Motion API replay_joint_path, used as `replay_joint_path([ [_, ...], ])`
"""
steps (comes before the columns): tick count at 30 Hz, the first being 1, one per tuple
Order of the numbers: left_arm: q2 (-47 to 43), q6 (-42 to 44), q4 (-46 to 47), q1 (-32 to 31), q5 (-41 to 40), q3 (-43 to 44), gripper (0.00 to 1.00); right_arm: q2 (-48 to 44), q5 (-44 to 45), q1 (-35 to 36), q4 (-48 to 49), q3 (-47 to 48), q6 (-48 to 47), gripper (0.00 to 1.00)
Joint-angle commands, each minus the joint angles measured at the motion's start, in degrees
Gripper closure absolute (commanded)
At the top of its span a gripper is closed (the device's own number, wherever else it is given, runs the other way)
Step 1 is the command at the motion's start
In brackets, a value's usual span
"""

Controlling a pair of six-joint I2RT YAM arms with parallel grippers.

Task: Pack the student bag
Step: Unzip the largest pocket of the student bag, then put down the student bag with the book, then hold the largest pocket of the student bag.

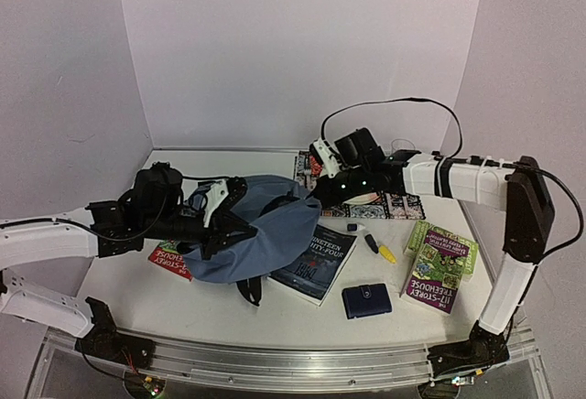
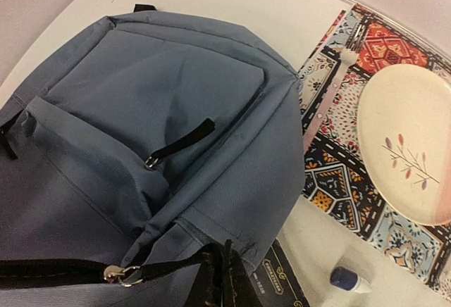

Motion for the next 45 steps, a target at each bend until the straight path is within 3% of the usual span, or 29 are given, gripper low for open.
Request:
replay_joint_path([
  [1,-9.1,2.8,-4.6,-0.4,1.9,-1.3,1.0,6.0,5.2,-4.6,-0.7,4.4,-1.4,1.0],
  [13,-17.4,0.7,-5.2,-0.4,-2.3,-4.4,1.0,14.6,4.1,-7.2,-1.6,10.2,2.3,1.0],
  [17,-13.1,-0.4,-3.2,-0.4,-4.1,-4.6,1.0,12.3,-6.3,-7.0,-1.5,11.2,1.6,1.0],
  [22,-3.6,-7.3,8.5,-0.4,-7.8,-4.9,0.93,8.2,-13.4,-6.2,-1.4,9.9,3.1,0.99],
  [27,5.5,-12.4,16.0,-0.7,-9.4,-2.1,0.86,2.4,-14.2,-5.9,-1.4,5.9,6.1,0.75],
  [30,10.3,-13.4,17.0,-1.1,-9.1,0.4,0.65,-1.4,-12.6,-5.6,-1.3,1.8,8.7,0.58],
  [33,11.8,-14.5,16.9,-1.2,-11.0,1.7,0.53,-4.8,-10.5,-5.4,-1.2,-3.3,11.8,0.44],
  [39,12.0,-16.0,16.4,-1.2,-12.8,1.7,0.36,-9.8,-11.0,-3.3,0.9,-12.5,19.6,0.34],
  [45,14.1,-15.5,13.2,-2.0,-10.8,1.7,0.3,-7.2,-11.5,3.5,1.5,-12.1,27.6,0.21],
])
